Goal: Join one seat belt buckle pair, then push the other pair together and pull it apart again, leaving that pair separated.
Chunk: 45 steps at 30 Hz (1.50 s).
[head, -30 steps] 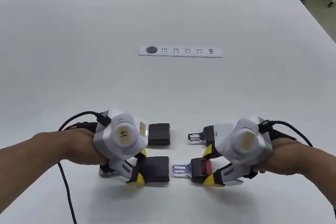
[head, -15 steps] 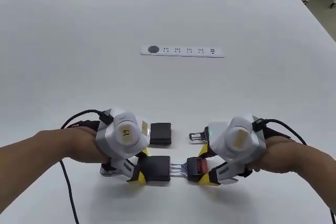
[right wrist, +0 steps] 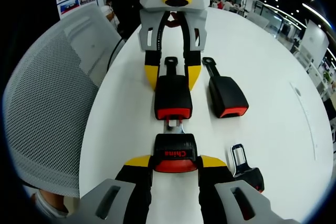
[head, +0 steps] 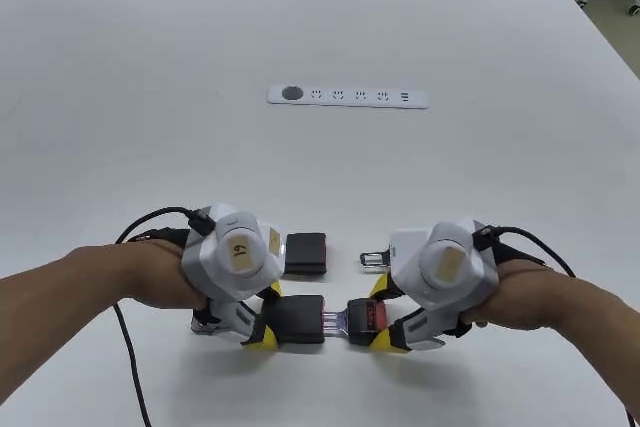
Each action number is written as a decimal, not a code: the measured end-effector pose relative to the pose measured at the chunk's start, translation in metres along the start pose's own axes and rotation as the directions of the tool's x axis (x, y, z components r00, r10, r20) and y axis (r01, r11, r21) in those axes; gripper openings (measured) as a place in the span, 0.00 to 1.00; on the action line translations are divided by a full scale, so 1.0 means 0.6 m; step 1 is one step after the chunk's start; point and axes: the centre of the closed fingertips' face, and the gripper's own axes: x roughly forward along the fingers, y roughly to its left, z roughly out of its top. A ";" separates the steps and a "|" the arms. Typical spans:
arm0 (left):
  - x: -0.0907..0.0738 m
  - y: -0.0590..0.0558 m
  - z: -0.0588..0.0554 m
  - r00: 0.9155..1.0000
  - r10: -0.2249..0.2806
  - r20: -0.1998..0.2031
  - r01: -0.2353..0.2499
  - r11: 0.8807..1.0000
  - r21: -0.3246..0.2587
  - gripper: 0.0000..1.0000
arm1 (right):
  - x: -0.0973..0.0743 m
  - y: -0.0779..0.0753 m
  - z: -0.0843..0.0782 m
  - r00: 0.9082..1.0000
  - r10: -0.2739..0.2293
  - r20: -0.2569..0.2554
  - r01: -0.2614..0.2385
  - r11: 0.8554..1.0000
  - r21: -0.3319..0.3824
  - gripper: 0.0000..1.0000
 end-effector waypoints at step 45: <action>-0.002 0.000 0.002 1.000 0.005 0.004 -0.005 1.000 0.017 0.31 | 0.009 -0.004 0.005 1.000 -0.010 -0.015 0.010 1.000 -0.017 0.27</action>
